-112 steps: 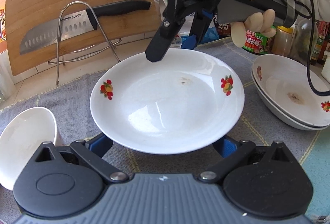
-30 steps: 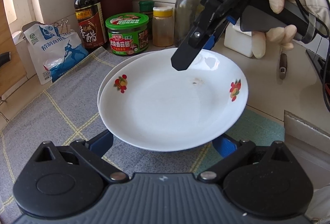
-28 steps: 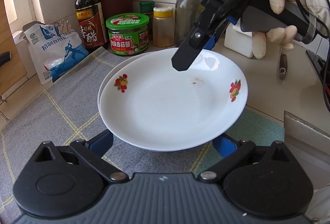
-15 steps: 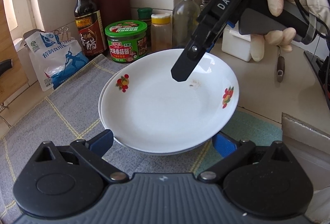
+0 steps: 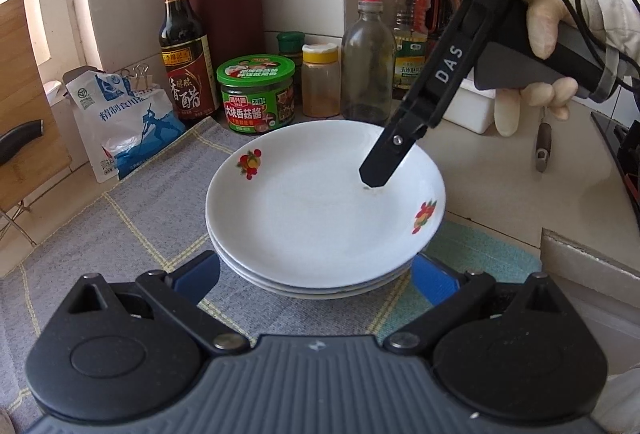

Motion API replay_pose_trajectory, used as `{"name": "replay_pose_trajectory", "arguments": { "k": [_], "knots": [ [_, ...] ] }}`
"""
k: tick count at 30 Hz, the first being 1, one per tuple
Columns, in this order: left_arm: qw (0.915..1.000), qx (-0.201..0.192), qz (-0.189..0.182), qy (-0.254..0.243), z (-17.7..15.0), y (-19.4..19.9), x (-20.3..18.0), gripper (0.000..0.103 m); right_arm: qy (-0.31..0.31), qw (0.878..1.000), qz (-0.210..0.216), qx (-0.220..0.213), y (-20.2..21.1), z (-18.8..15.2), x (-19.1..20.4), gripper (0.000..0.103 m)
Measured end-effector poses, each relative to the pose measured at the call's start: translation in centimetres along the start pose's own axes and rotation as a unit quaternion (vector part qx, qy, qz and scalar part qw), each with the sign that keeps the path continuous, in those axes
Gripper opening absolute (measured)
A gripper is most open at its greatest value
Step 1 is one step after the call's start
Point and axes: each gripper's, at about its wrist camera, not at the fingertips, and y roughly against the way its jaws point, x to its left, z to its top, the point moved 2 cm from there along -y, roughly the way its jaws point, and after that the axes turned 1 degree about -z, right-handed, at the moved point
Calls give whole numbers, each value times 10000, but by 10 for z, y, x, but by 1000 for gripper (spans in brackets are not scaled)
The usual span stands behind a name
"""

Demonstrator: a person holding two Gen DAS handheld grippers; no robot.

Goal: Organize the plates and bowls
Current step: 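Lower the flower plate onto the stack and open the right tool, then move the right tool over to the white bowls on the towel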

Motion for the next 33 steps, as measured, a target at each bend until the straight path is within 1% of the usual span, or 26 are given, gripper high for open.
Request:
{"name": "replay_pose_trajectory", "arguments": {
  "k": [4,8,13,17,18,22,24,27,31,33],
  "knots": [
    [10000,-26,53,60,-1,6,0,101,100,9999,-13,-134,9,-2,8,103],
    [9998,-80,122,136,-2,15,-1,101,291,9985,-204,-407,17,-1,20,103],
    [9988,-188,337,289,-4,31,0,101,184,9927,-299,-1156,25,4,37,103],
    [9968,-233,596,475,-9,46,3,102,53,9827,-417,-1802,30,6,56,103],
    [9960,-237,680,525,-11,50,3,102,68,9794,-502,-1956,31,5,62,103],
    [9909,-189,1053,816,-21,67,8,102,276,9689,-747,-2344,30,2,88,103],
    [9874,-166,1200,1018,-28,78,11,102,516,9657,-833,-2404,26,0,103,103],
    [9832,-150,1386,1177,-42,93,14,102,972,9606,-896,-2447,19,-7,131,103],
    [9787,-131,1555,1333,-65,119,24,102,1244,9609,-646,-2388,12,-16,169,103],
    [9772,-130,1625,1360,-78,134,30,102,1364,9601,-587,-2370,10,-17,189,103]
  ]
}}
